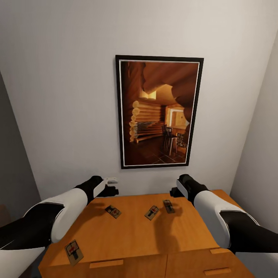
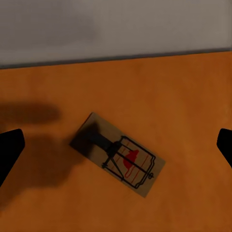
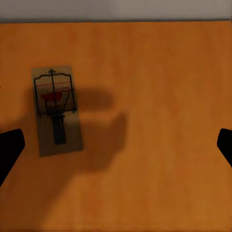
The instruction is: Take the four mousetraps from the cabinet in the bathroom and place them on the bathroom floor. Make sure all four end up on the same floor surface, and ensure that at least two of them are either under or directly next to the same bathroom sink.
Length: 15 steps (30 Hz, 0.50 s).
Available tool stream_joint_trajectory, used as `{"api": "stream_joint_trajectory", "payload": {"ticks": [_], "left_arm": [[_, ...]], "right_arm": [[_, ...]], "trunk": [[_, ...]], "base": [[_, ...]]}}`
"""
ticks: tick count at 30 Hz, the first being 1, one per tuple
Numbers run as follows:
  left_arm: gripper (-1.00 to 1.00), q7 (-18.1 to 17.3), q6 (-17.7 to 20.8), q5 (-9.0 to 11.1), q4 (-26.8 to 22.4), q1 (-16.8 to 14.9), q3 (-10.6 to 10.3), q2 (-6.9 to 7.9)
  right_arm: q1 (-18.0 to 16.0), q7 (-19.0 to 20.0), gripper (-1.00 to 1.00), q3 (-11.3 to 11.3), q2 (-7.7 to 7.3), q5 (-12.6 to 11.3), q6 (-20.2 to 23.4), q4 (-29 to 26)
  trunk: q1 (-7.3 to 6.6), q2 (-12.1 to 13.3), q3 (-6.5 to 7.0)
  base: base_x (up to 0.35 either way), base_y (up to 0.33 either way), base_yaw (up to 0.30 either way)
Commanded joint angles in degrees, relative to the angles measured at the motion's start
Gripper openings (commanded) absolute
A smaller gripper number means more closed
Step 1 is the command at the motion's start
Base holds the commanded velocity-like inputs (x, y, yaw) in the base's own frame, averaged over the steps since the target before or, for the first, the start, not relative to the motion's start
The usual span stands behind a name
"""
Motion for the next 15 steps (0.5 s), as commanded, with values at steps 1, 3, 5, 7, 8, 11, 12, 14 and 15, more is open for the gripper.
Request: {"api": "stream_joint_trajectory", "payload": {"ticks": [1,3,5,7,8,11,12,14,15], "left_arm": [[1.0,0.1,0.3,0.6,-0.1,0.0,-0.5,0.0],[1.0,0.1,0.3,0.6,-0.1,0.0,-0.5,0.0],[1.0,0.1,0.3,0.6,-0.1,0.0,-0.5,0.0],[1.0,0.1,0.3,0.6,-0.1,0.0,-0.5,0.0],[1.0,0.1,0.3,0.6,-0.1,0.0,-0.5,0.0],[1.0,0.1,0.2,0.6,-0.1,0.0,-0.5,0.0],[1.0,0.1,0.2,0.6,-0.1,0.0,-0.6,0.0],[1.0,0.1,0.2,0.6,-0.1,0.0,-0.5,0.0],[1.0,0.1,0.2,0.6,-0.1,0.0,-0.5,0.0]], "right_arm": [[0.0,0.0,1.0,-0.3,0.04,0.5,0.6,-0.1],[0.0,0.0,1.0,-0.3,0.05,0.5,1.5,-0.2],[0.0,0.0,1.0,-0.3,0.05,0.5,2.0,-0.3],[0.0,-0.1,1.0,-0.3,0.06,0.5,3.2,-0.4],[0.0,-0.1,1.0,-0.3,0.06,0.5,3.9,-0.5],[0.0,-0.2,1.0,-0.3,0.21,0.5,5.5,-0.7],[0.0,-0.2,1.0,-0.3,0.35,0.5,5.9,-0.7],[0.0,-0.3,1.0,-0.3,0.81,0.6,6.4,-0.8],[0.0,-0.3,1.0,-0.3,0.81,0.6,6.4,-0.8]], "trunk": [[0.02,0.0,-0.03],[0.02,0.0,-0.03],[0.02,0.0,-0.03],[0.02,0.0,-0.03],[0.02,0.0,-0.03],[0.02,0.0,-0.03],[0.02,0.0,-0.03],[0.02,0.0,-0.03],[0.02,0.0,-0.03]], "base": [[0.0,0.0,0.0],[0.0,0.0,0.0],[0.0,0.0,0.0],[0.0,0.0,0.0],[0.0,0.0,0.0],[0.0,0.0,0.0],[0.0,0.0,0.0],[0.0,0.0,0.0],[0.0,0.0,0.0]]}}
